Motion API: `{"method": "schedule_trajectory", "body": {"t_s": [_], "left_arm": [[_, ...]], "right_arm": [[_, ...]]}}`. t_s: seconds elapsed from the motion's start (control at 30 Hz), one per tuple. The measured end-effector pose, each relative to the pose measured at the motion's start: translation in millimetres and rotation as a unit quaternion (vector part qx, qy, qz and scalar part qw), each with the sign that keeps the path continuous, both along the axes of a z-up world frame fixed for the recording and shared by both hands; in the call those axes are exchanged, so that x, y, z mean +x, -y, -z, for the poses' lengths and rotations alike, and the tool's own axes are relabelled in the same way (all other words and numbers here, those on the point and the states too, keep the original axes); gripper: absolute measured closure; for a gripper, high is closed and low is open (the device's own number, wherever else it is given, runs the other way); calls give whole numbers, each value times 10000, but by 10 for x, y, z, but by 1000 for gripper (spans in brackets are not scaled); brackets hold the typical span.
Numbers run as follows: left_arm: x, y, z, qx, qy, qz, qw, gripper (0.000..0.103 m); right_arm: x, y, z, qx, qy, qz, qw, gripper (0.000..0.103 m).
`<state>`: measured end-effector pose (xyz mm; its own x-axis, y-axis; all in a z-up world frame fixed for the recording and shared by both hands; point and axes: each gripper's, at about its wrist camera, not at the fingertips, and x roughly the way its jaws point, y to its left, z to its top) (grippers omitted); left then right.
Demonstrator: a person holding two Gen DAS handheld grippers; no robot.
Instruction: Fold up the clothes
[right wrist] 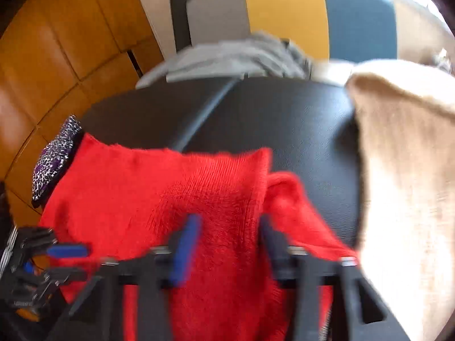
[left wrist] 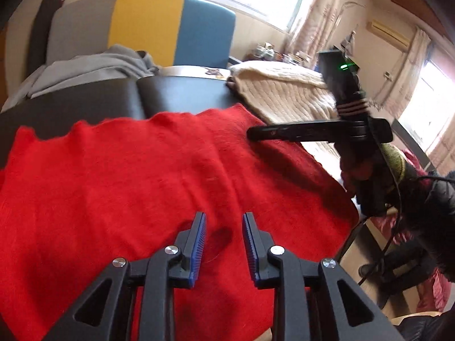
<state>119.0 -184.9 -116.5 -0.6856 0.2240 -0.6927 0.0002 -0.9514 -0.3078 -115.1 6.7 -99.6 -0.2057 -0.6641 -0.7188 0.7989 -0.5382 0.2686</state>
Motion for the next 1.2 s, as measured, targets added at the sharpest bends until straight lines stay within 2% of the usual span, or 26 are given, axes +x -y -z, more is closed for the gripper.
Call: {"method": "schedule_trajectory", "body": {"t_s": [0.03, 0.07, 0.13, 0.2, 0.4, 0.5, 0.53, 0.57, 0.63, 0.67, 0.7, 0.73, 0.77, 0.83, 0.93, 1.1, 1.2], "left_arm": [[30, 23, 29, 43, 49, -23, 10000, 77], [63, 42, 72, 82, 123, -50, 9999, 77], [135, 88, 190, 288, 293, -121, 9991, 77], [224, 146, 271, 610, 254, -196, 9976, 77], [317, 249, 157, 706, 268, -342, 9966, 77], [579, 551, -51, 629, -54, -854, 9943, 77], [717, 717, -142, 596, -211, -1130, 9916, 76], [868, 895, -235, 558, -372, -1429, 9875, 75], [1100, 1147, -306, 484, -483, -1813, 9810, 71], [1200, 1274, -311, 436, -467, -1971, 9783, 70], [1299, 1402, -317, 388, -452, -2130, 9752, 69], [1373, 1506, -296, 371, -384, -2200, 9740, 69], [1423, 1580, -255, 411, -290, -2161, 9751, 69], [1488, 1646, -171, 523, -186, -2048, 9772, 69], [1527, 1651, -43, 808, -141, -1787, 9805, 69], [1531, 1627, 155, 1105, -17, -1508, 9824, 69], [1524, 1611, 255, 1320, 33, -1303, 9827, 71]], "right_arm": [[-29, 81, 12, 72, -42, 58, 9999, 84], [-59, 162, 24, 143, -83, 116, 9998, 91], [-115, 317, 49, 284, -165, 232, 9992, 92], [-123, 281, 109, 366, -189, 371, 9985, 94], [-148, 175, 289, 611, -262, 785, 9947, 93], [-158, 122, 371, 731, -310, 995, 9919, 83], [-129, 119, 307, 749, -471, 1109, 9899, 78], [-95, 114, 244, 760, -636, 1217, 9876, 67], [64, 107, 79, 499, -1054, 1261, 9851, 63], [125, 182, -5, 282, -1048, 1098, 9880, 59], [186, 257, -90, 64, -1042, 934, 9901, 44], [247, 332, -174, -153, -1036, 770, 9915, 36], [311, 414, -252, -353, -1030, 598, 9923, 28], [488, 736, -243, -329, -1053, 93, 9938, 28], [670, 1138, -174, -222, -1029, -344, 9938, 28], [554, 1567, 171, 91, -1147, -397, 9926, 28], [397, 1567, 501, 244, -719, -165, 9970, 25]]}}
